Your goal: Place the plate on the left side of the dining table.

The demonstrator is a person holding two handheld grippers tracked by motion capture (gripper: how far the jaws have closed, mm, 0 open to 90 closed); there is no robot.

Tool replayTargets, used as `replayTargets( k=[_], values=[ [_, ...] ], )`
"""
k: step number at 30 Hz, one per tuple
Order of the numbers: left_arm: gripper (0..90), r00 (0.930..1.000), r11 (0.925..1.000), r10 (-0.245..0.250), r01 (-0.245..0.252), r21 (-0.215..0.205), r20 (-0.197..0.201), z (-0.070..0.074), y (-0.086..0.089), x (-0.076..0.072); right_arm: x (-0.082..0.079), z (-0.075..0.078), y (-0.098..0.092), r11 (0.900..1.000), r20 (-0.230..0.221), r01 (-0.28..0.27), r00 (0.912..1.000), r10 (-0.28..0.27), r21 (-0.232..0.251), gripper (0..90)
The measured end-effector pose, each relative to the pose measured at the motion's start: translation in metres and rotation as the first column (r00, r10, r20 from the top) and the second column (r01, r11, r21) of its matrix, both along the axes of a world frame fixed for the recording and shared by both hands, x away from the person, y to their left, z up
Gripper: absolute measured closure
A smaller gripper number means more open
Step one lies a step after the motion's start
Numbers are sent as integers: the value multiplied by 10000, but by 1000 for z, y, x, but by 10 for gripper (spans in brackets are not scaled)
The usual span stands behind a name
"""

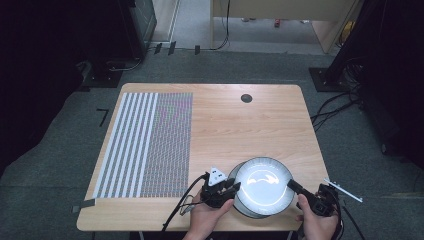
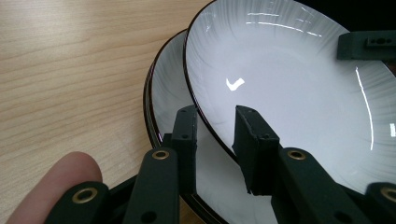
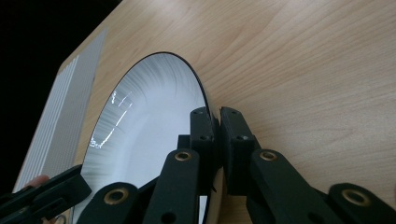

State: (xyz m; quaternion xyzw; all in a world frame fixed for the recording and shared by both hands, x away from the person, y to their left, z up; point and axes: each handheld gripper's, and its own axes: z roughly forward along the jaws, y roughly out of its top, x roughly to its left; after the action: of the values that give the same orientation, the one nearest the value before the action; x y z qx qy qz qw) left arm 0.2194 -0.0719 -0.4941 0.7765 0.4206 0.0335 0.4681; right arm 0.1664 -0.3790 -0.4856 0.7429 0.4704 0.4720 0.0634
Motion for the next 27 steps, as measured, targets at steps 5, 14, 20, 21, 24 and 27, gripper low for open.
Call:
replayTargets(
  k=[5, 14, 20, 21, 24, 27],
  values=[
    [683, 9999, 9999, -47, 45, -158, -138, 0, 1, 1, -1, -1, -1, 9997, 134, -108, 9999, 105, 212, 849],
    [680, 9968, 9939, -325, 245, -1079, -730, 5, 8, 8, -4, 0, -2, 9960, 633, -418, 9973, 369, 787, 847],
    [698, 9942, 9884, -346, 190, -1507, -1016, 12, 15, 9, -6, 3, 0, 9939, 932, -519, 9947, 428, 976, 846],
    [708, 9946, 9881, -300, 145, -1531, -992, 15, 18, 9, -7, 6, 3, 9936, 1044, -561, 9935, 458, 976, 845],
    [727, 9957, 9883, -157, 15, -1524, -918, 19, 22, 8, -8, 12, 10, 9936, 1204, -664, 9912, 552, 910, 845],
    [732, 9965, 9887, 6, -131, -1490, -834, 24, 28, 8, -7, 15, 14, 9936, 1253, -715, 9903, 603, 870, 845]
  ],
)
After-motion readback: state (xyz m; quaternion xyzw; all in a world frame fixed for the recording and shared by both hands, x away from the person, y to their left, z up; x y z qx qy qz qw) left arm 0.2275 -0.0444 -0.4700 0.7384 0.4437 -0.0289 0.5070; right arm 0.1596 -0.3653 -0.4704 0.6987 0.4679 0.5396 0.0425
